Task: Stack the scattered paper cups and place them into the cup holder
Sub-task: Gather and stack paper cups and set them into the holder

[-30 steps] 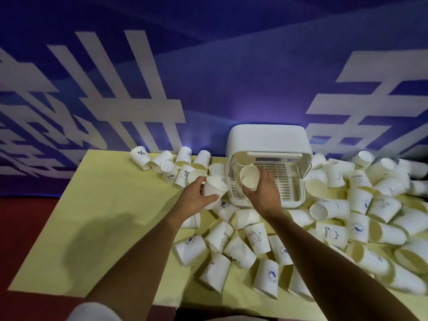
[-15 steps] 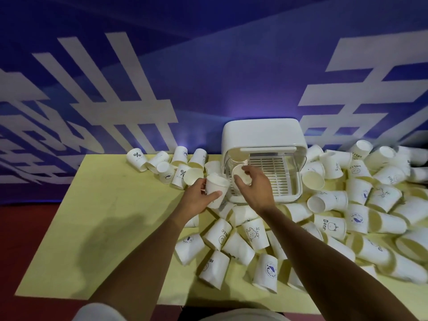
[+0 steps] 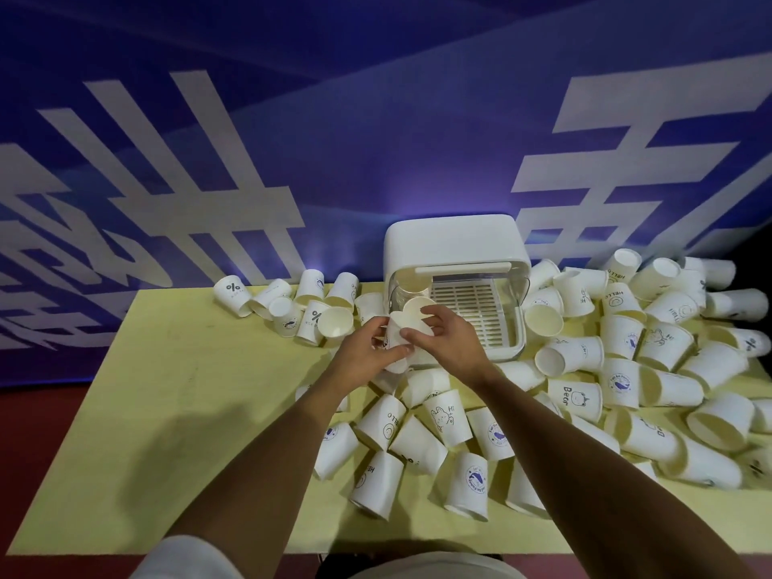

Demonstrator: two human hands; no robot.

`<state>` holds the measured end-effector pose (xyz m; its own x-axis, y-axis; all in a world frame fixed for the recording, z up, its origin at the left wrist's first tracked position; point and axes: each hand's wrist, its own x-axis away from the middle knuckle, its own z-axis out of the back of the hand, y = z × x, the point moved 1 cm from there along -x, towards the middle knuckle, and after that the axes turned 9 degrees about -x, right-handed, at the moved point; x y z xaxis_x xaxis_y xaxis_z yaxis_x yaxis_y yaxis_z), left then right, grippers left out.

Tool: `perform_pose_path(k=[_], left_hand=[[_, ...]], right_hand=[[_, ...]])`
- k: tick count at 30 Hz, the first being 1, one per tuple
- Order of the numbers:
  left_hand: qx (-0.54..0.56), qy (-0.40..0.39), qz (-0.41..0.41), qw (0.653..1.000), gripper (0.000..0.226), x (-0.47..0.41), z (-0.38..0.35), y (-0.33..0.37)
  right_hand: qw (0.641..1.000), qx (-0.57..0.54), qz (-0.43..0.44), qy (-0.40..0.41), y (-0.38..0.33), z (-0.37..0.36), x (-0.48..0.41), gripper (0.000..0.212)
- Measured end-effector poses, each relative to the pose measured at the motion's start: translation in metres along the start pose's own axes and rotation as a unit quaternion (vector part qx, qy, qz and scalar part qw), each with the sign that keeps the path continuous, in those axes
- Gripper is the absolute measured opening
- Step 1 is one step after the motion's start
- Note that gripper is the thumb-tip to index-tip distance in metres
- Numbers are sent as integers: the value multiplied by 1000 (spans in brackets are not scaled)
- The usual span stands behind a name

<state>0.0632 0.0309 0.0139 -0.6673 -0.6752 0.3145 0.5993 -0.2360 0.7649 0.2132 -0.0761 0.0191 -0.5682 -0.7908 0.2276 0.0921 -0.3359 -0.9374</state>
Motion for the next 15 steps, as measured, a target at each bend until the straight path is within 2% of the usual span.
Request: perform_pose_path(k=[3,7,10,15], left_hand=[[-15,-10,23,1000,72,-2,1,-1],[-20,-18,49,998,72,0,5,-11],[-16,-16,55,998,71,3,7,-18],[-12,-3,64,998,66,6,10,-28]], right_hand=[[998,8,35,59,-6,6,-1,63],[988,12,96,119,-15,14,-5,60],[983,38,125,132,-16,14,-9,63],[981,106,116,112,-7,5,-14,67]])
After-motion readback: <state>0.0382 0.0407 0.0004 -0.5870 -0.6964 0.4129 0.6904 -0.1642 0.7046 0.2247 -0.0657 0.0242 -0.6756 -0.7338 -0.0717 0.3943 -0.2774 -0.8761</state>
